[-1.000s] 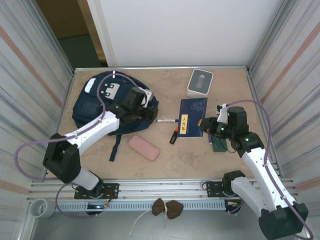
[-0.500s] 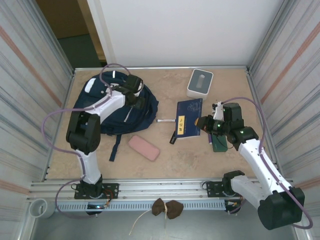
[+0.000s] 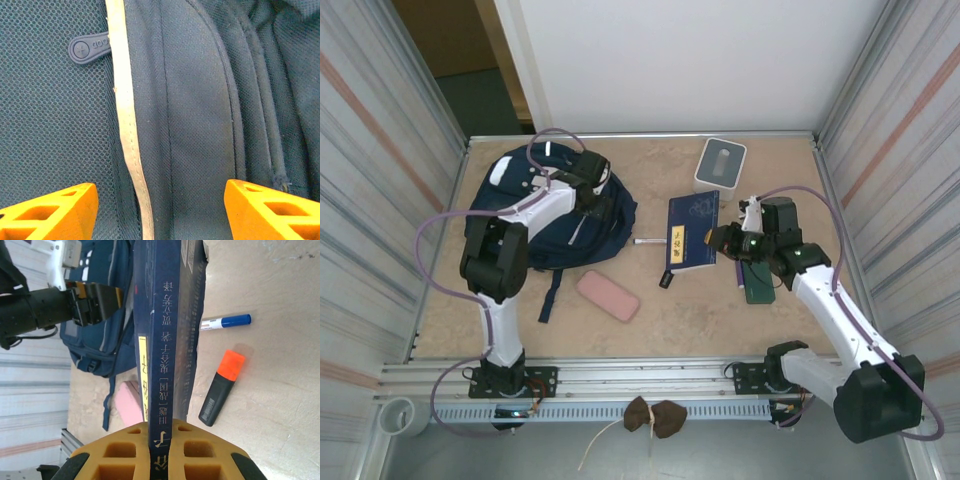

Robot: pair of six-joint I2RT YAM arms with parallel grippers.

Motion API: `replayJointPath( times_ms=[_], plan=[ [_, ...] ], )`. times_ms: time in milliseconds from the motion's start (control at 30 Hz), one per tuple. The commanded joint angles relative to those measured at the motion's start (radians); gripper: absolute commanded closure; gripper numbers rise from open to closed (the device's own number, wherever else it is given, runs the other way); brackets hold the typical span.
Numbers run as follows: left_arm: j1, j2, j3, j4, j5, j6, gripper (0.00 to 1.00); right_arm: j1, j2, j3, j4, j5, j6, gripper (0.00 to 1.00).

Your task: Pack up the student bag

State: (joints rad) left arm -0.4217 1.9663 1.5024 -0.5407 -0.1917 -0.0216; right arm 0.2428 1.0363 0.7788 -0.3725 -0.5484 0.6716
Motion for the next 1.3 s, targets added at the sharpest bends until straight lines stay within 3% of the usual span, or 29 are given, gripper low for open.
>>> replayJointPath(
  times_ms=[0, 367, 633, 833, 1033, 1133, 1267],
  plan=[
    [-0.014, -0.046, -0.021, 0.001, 0.011, 0.012, 0.31, 0.010, 0.012, 0.033, 0.044, -0.024, -0.014, 1.00],
    [-0.017, -0.043, -0.036, 0.019, 0.043, 0.005, 0.26, 0.016, 0.035, 0.019, 0.049, -0.019, -0.023, 1.00],
    [-0.025, 0.013, -0.012, -0.005, -0.072, 0.015, 0.26, 0.023, 0.057, 0.012, 0.061, -0.022, -0.022, 1.00],
    [-0.020, 0.031, 0.008, -0.013, -0.094, 0.024, 0.45, 0.026, 0.065, 0.014, 0.058, -0.023, -0.025, 1.00],
    [-0.008, -0.048, 0.007, 0.007, -0.054, 0.053, 0.76, 0.033, 0.067, 0.059, 0.060, -0.002, -0.003, 1.00],
    [0.026, -0.150, -0.032, 0.063, 0.004, 0.058, 0.96, 0.066, 0.087, 0.076, 0.136, 0.021, 0.065, 1.00],
    [0.107, -0.289, -0.084, 0.131, 0.173, 0.040, 1.00, 0.141, 0.158, 0.126, 0.240, 0.090, 0.142, 1.00]
  ],
)
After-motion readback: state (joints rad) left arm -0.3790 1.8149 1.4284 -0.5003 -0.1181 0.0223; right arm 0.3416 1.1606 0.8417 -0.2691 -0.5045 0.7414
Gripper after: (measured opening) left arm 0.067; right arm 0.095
